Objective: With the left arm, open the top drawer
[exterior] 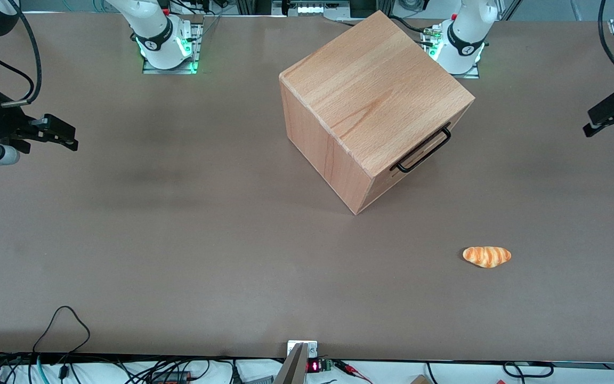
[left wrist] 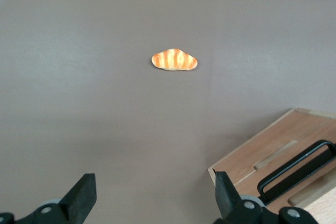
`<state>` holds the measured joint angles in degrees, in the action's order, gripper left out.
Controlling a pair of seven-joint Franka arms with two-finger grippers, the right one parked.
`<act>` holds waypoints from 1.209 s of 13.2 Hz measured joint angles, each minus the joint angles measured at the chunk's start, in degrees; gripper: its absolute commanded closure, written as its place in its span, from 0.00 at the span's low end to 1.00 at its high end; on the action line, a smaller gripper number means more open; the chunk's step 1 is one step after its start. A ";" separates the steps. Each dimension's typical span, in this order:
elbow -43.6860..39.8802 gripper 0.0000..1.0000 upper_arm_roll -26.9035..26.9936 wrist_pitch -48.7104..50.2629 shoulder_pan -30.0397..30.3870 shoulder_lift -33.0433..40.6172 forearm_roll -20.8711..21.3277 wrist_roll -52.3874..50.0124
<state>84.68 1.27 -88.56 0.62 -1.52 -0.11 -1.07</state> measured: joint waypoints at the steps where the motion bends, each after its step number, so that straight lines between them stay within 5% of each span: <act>1: 0.18 0.00 -1.28 0.01 -0.05 -0.49 0.00 0.00; 16: 2.60 0.00 -13.37 -0.50 -0.68 -8.34 -2.72 15.74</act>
<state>87.28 -12.10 -89.06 -0.06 -9.86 -2.83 14.67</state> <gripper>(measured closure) 0.000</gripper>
